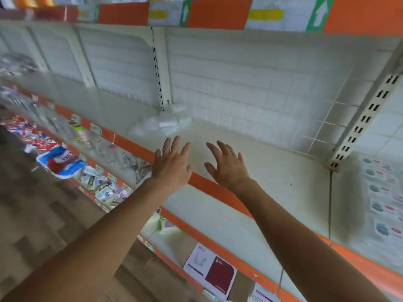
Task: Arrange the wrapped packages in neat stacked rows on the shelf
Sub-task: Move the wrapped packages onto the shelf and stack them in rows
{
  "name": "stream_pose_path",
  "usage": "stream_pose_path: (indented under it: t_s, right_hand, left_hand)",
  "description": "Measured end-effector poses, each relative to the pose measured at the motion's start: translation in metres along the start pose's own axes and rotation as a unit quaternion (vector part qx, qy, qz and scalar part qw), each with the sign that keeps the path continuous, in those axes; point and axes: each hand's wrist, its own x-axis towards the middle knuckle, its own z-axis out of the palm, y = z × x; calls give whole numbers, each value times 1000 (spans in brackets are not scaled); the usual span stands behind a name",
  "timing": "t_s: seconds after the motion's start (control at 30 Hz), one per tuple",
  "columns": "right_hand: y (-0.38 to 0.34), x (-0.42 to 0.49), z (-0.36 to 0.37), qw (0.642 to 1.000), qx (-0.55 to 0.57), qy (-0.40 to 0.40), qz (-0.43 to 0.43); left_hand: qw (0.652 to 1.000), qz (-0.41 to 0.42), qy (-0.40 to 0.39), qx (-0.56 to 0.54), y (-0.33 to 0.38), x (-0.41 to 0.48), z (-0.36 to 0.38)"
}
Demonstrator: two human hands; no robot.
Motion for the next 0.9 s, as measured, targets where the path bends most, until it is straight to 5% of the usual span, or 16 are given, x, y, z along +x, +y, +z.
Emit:
stream_pose_path:
  t_s: [0.47, 0.73, 0.9]
  right_hand:
    - [-64, 164, 74, 992, 82, -82, -45]
    - [-108, 226, 93, 996, 82, -28, -34]
    - [-137, 260, 98, 996, 74, -11, -43]
  left_hand:
    - [997, -56, -5, -61, -134, 116, 44]
    - [996, -49, -6, -79, -211, 178, 55]
    - [995, 18, -85, -48, -256, 214, 65]
